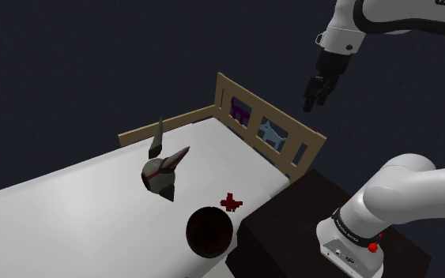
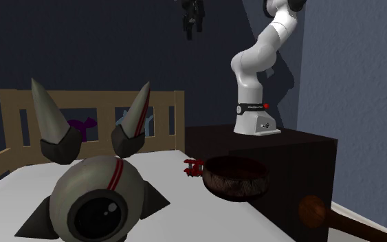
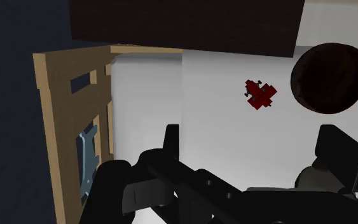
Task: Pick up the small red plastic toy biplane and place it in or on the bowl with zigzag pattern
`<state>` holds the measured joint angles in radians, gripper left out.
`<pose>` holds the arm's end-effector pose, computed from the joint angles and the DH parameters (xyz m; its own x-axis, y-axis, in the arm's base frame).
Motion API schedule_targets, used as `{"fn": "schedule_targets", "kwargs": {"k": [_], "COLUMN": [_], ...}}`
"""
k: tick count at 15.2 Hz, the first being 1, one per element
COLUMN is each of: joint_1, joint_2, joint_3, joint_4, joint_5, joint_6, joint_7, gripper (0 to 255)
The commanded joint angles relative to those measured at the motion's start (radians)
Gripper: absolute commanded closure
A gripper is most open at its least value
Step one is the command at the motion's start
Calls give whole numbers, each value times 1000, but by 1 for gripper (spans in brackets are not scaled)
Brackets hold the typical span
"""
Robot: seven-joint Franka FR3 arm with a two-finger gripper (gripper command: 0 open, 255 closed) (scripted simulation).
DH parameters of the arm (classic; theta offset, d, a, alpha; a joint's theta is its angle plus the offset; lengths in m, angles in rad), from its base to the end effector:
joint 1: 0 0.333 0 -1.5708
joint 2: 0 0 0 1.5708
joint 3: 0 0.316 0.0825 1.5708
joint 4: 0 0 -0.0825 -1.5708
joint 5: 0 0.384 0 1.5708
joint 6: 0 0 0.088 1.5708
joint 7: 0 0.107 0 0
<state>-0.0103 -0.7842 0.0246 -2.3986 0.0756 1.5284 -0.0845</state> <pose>0.3009 0.0146 0.5666 0.9924 0.0930 -0.0808 0.0879 -0.9940 -0.0652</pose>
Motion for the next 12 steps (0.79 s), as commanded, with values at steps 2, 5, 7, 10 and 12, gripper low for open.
{"fn": "schedule_targets", "kwargs": {"k": [2,5,7,10,12], "joint_1": [4,18,28,45,58], "joint_2": [-3,-2,8,37,67], "joint_3": [11,47,73,113,141], "joint_4": [-32,-122,-177,-249,-290], "joint_5": [8,33,50,78,96], "joint_6": [33,134,205,316,395], "joint_7": [9,37,55,82,101], "gripper": [0,0,0,0,0]}}
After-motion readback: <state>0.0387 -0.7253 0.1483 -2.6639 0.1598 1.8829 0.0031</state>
